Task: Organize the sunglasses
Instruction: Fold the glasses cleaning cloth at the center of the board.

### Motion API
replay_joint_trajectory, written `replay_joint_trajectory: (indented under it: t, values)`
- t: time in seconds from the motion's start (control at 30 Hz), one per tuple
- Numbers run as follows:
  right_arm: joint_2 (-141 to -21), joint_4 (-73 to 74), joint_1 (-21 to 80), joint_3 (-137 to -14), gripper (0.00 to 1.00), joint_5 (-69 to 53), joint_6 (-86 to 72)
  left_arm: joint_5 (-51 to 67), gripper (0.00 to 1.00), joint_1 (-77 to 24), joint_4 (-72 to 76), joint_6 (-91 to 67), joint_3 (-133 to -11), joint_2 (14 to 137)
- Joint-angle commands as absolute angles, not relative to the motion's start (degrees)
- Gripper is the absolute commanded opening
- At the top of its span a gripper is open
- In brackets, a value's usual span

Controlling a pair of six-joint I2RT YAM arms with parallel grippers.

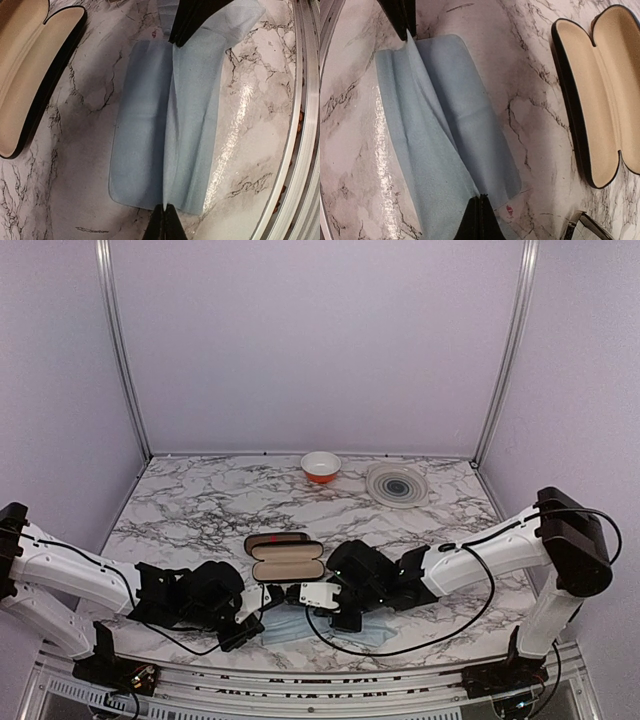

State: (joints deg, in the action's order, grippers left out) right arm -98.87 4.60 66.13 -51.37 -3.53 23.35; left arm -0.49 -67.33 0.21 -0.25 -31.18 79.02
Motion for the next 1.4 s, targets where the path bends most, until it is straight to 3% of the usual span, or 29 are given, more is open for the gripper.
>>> replay_joint_trajectory:
  t: [0.0, 1.37]
  values:
    - [-100.29, 3.11, 66.76, -55.12, 0.0, -4.6, 24.17, -0.04, 0.0, -67.24, -0.77, -2.14, -32.26, 78.09]
    - [-103.85, 3.95, 66.58, -56.55, 0.01, -1.38, 23.82, -4.68, 0.0, -66.62, 1.45, -1.61, -32.82, 83.13]
